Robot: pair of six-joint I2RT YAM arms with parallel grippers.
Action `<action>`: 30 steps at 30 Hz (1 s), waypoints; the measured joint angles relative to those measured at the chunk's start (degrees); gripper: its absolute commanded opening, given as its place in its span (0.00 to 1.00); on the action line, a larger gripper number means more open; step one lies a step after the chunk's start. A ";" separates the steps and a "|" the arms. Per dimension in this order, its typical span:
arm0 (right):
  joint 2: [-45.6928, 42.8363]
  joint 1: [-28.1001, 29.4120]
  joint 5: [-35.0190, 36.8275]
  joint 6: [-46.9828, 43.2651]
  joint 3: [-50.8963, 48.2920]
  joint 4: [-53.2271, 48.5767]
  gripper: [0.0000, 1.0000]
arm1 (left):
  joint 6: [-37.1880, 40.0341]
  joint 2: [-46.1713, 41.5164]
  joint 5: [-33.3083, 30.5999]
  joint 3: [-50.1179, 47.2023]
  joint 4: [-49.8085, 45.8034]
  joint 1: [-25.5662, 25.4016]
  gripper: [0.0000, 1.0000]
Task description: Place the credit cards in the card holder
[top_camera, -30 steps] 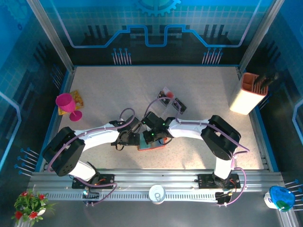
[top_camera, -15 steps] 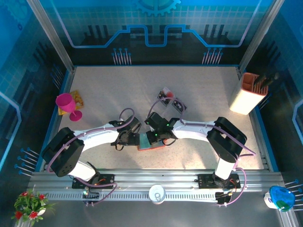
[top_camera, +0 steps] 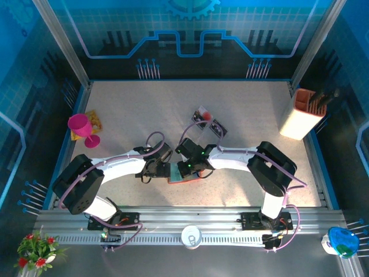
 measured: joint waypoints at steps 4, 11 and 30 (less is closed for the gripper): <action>0.22 0.00 -0.90 0.68 0.00 0.59 0.00 | 0.00 0.00 0.00 0.00 0.02 0.00 0.99; 0.42 0.00 -3.06 2.62 0.00 2.67 0.00 | 0.02 -0.50 -0.02 -0.02 -0.22 0.00 0.99; -2.95 -2.16 0.35 2.25 -1.81 1.01 0.00 | 0.24 -2.75 -1.05 0.68 -0.52 2.25 0.99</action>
